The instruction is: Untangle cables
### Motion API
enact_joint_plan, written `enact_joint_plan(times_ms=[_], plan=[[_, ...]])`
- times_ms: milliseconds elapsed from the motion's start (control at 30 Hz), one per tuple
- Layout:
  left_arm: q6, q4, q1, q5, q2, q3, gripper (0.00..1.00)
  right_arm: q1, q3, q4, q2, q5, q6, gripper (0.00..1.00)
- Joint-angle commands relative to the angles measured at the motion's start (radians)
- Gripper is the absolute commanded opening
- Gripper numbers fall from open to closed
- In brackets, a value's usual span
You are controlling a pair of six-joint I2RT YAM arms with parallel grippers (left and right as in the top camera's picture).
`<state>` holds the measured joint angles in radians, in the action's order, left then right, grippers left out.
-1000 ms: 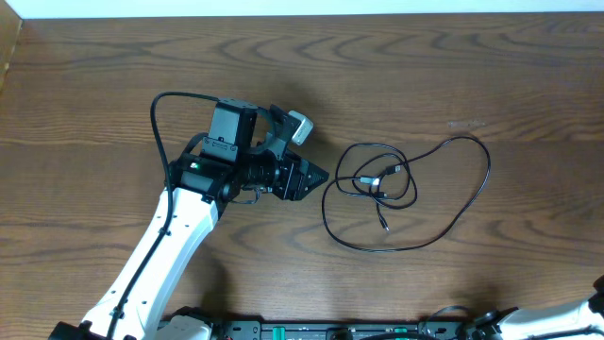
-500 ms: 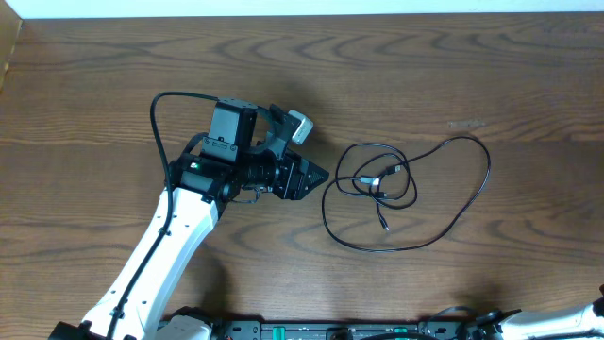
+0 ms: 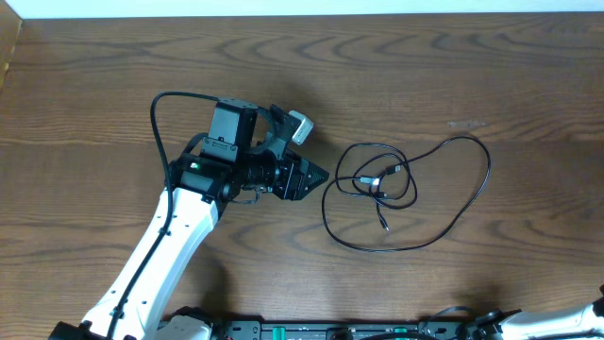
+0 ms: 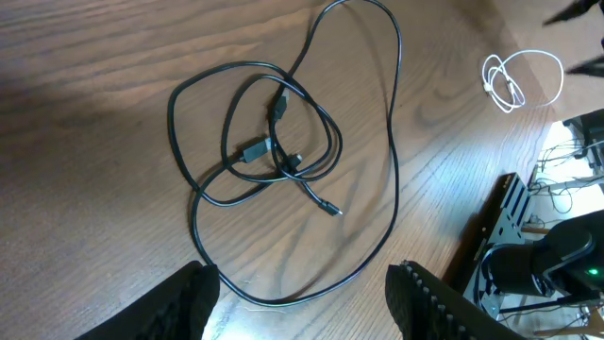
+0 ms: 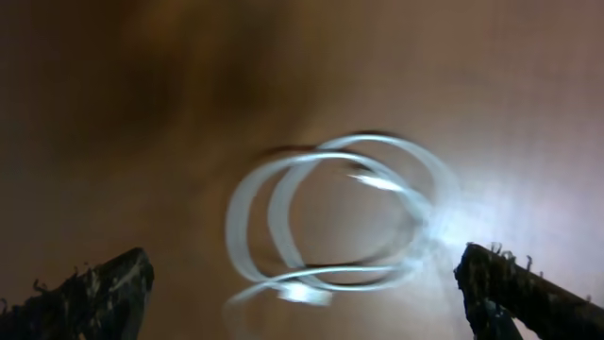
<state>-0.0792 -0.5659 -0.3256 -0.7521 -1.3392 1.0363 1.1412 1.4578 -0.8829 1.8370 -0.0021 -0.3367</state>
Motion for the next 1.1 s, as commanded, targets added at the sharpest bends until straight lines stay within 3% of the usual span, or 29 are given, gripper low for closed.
enact_joint_plan(times_ms=[0,267,600,900,1067], plan=[[-0.011,-0.001,-0.001,0.009,0.006,-0.005,0.62,-0.004,0.003,0.013,-0.050,-0.235,0.137,0.99],[-0.011,-0.002,-0.001,0.009,0.006,-0.005,0.62,-0.096,0.003,0.047,-0.150,-0.375,0.250,0.99],[-0.011,-0.027,-0.001,-0.002,0.007,-0.005,0.62,-0.369,0.003,0.033,-0.268,-0.394,0.323,0.99],[-0.005,-0.016,-0.001,-0.001,0.008,-0.005,0.62,-0.603,0.003,-0.079,-0.380,-0.660,0.441,0.99],[0.060,0.003,-0.001,0.005,0.008,-0.005,0.63,-0.785,-0.007,-0.229,-0.377,-0.423,0.391,0.99]])
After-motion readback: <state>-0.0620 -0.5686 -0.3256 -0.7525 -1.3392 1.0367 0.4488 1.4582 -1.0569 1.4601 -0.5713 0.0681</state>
